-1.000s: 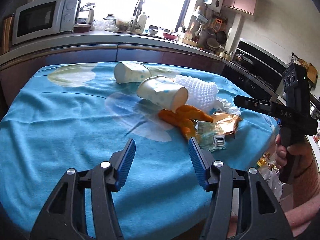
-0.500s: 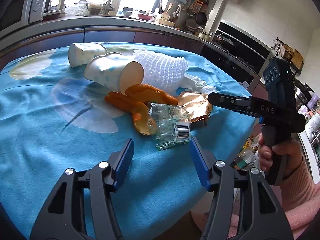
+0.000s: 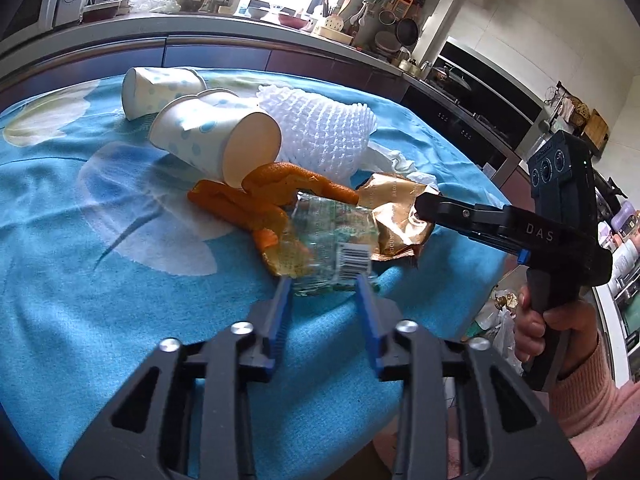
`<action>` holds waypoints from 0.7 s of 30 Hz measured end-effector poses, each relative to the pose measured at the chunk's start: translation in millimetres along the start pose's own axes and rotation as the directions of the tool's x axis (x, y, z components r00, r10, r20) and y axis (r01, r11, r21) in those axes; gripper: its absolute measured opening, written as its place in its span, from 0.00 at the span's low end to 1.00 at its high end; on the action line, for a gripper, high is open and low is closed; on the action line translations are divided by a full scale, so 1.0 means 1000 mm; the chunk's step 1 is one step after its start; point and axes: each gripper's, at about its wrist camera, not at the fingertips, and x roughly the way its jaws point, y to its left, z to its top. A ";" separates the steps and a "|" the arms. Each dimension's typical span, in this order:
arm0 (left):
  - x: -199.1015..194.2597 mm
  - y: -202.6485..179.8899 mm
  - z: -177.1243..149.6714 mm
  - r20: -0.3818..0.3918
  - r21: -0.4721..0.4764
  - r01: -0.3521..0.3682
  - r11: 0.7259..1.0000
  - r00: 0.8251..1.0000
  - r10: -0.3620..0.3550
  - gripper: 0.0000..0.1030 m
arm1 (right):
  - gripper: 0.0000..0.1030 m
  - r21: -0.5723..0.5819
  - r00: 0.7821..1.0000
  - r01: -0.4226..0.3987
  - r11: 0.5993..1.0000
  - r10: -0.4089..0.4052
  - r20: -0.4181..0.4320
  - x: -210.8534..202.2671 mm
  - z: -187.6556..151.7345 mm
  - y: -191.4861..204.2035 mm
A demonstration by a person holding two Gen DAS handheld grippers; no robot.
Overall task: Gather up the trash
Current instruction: 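Grasp the clear plastic bottle with the left tool while the right tool grasps the gold foil wrapper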
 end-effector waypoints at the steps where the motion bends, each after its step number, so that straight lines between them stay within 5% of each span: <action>1: 0.000 0.001 0.000 -0.002 -0.003 0.006 1.000 1.000 -0.006 0.13 | 0.23 0.000 1.000 0.000 1.000 0.000 0.002 -0.001 0.000 0.000; 8: -0.012 0.003 -0.001 0.030 0.006 0.004 1.000 1.000 -0.004 0.15 | 0.19 -0.026 0.999 -0.044 0.999 0.045 0.016 -0.013 0.000 0.008; 11: -0.023 0.003 -0.003 0.059 0.007 -0.005 1.000 0.998 0.004 0.42 | 0.19 -0.033 0.995 -0.094 0.995 0.094 0.012 -0.014 0.000 0.015; 14: -0.033 0.005 -0.004 0.075 0.018 -0.010 1.000 0.997 0.009 0.50 | 0.18 -0.056 0.991 -0.135 0.989 0.135 0.002 -0.014 -0.002 0.026; 21: -0.038 0.012 -0.006 0.076 0.020 -0.033 0.999 0.997 0.031 0.49 | 0.18 -0.102 0.977 -0.214 0.972 0.212 -0.028 -0.010 -0.008 0.051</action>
